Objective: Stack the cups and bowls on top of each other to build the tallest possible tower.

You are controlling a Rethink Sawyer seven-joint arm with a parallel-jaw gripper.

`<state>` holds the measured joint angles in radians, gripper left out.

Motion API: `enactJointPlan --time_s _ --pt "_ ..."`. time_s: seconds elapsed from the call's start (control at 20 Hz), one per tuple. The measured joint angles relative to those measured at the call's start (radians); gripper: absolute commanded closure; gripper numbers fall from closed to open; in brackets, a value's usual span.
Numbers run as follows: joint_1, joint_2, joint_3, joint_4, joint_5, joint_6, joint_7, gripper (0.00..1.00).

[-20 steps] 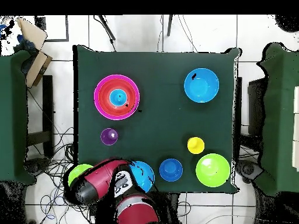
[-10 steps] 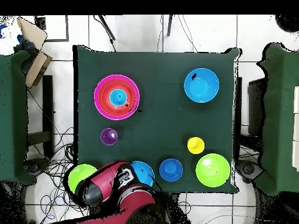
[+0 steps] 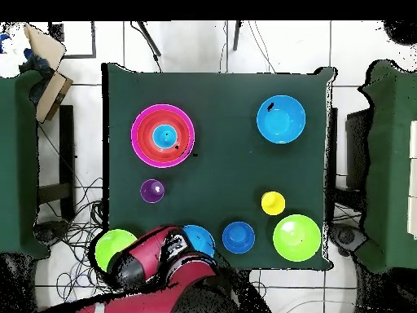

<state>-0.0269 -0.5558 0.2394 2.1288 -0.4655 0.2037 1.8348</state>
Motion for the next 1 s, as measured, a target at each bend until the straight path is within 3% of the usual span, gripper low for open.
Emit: enactJointPlan --time_s 1.0 --pt "-0.064 0.001 0.004 0.0 0.0 0.0 0.0 0.0"
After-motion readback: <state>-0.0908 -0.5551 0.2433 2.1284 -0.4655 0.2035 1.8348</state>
